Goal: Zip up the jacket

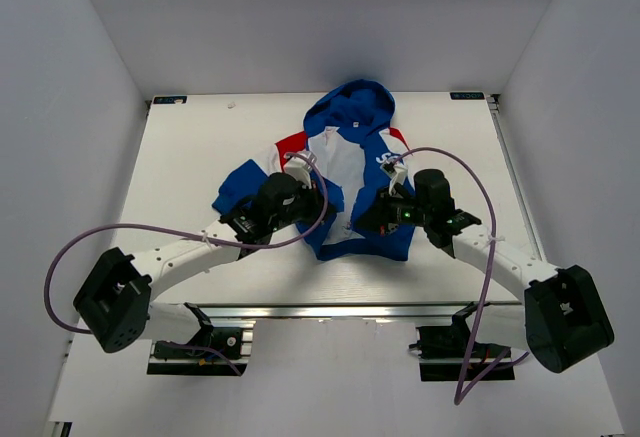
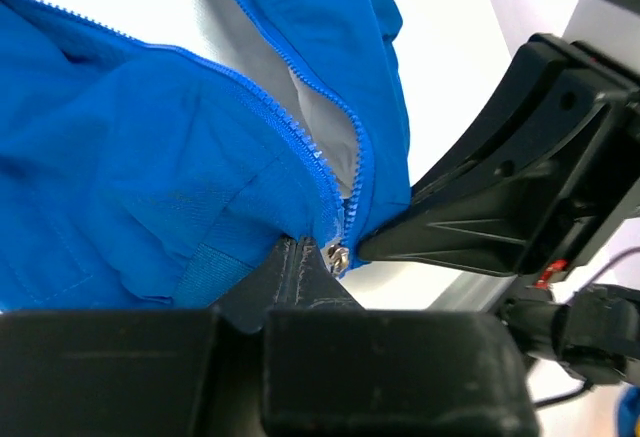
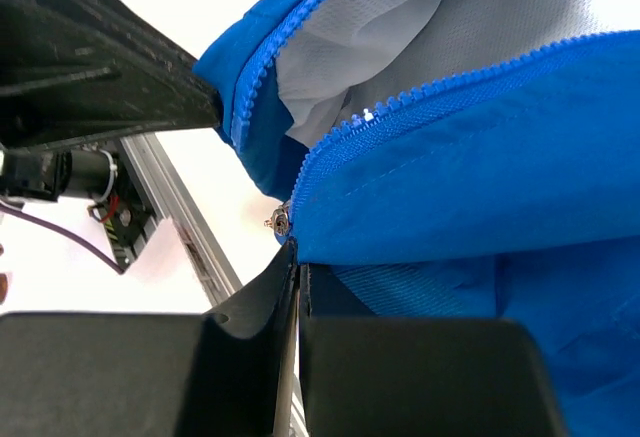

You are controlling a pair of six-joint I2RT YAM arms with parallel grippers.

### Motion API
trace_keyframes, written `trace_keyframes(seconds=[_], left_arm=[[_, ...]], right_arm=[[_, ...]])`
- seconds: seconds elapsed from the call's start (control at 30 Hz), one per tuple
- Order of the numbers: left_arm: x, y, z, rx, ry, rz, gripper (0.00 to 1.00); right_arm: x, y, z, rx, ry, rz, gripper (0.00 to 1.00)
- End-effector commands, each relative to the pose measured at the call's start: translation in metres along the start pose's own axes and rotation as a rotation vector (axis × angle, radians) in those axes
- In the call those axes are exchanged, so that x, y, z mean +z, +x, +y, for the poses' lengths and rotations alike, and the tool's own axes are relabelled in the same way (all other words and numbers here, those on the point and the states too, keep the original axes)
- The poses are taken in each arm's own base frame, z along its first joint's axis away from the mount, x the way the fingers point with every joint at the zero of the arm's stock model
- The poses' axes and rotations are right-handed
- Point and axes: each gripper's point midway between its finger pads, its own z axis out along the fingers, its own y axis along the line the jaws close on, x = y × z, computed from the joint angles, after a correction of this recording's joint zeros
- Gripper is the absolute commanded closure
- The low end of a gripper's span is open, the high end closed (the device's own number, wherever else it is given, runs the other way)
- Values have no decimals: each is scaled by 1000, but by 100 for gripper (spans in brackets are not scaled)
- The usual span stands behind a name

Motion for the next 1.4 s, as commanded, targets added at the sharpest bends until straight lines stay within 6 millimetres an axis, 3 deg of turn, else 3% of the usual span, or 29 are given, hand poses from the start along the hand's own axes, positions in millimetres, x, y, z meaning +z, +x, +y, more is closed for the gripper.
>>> trace_keyframes(seconds=[0.0, 0.63, 1.0, 1.37], left_arm=[[-8, -21, -2, 44, -40, -121, 100], [-9, -15, -11, 133, -84, -168, 100], [-10, -15, -12, 147, -88, -170, 100], [-6, -11, -8, 160, -115, -151, 100]], right_arm=[[-4, -26, 12, -14, -15, -79, 100], [-4, -45, 24, 13, -41, -85, 100], [2, -43, 19, 26, -35, -63, 100], [0, -47, 26, 12, -64, -68, 100]])
